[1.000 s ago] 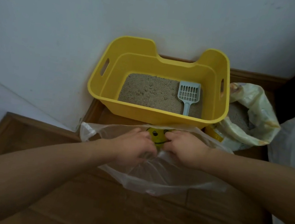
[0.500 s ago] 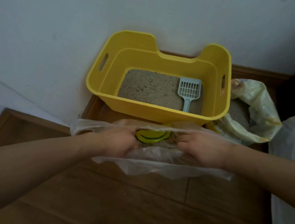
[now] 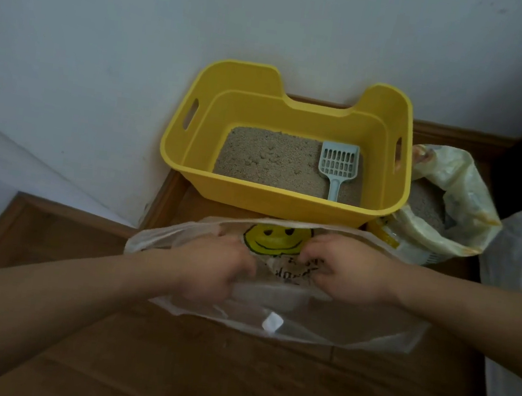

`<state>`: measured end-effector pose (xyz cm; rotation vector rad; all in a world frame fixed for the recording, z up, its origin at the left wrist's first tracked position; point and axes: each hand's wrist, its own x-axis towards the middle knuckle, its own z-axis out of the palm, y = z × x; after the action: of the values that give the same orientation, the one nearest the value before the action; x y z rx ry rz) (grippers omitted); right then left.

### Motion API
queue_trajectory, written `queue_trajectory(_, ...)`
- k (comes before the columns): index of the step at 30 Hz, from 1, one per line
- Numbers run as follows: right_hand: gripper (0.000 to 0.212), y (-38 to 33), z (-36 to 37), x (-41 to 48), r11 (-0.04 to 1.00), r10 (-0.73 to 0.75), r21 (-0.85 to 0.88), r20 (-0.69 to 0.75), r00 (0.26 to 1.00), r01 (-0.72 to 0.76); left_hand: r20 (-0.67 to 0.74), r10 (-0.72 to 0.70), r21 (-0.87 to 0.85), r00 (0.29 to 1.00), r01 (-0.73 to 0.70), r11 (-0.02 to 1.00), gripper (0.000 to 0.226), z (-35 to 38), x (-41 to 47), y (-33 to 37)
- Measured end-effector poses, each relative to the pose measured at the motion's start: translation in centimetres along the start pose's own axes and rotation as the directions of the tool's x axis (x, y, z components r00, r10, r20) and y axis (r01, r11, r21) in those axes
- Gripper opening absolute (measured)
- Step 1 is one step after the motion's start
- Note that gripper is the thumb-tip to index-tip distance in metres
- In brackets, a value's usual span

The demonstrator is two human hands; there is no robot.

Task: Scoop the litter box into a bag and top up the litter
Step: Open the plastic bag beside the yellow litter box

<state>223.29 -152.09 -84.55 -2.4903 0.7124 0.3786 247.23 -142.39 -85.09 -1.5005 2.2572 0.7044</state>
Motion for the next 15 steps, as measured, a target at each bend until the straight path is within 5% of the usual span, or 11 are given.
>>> queue_trajectory(2,0.028,-0.8,-0.2,-0.4,0.987,-0.135,-0.094,-0.081,0.987,0.128,-0.107,0.094,0.088,0.99,-0.085,0.993,0.037,-1.4,-0.2,1.1)
queue_trajectory(6,0.024,-0.6,0.1,-1.4,0.891,-0.391,-0.355,-0.28,0.877,0.284,-0.394,0.407,0.328,0.824,-0.288,0.9,0.027,-2.8,-0.8,1.1)
queue_trajectory(11,0.055,-0.3,2.8,-0.3,0.934,-0.108,-0.357,-0.269,0.957,0.005,-0.382,0.278,0.369,0.881,-0.13,0.92,0.044,-0.7,0.6,-0.7)
queue_trajectory(15,0.076,-0.1,4.0,0.5,0.995,0.042,-0.077,-0.244,0.969,-0.062,-0.326,0.139,0.086,0.935,-0.118,0.989,0.074,1.0,1.3,-1.6)
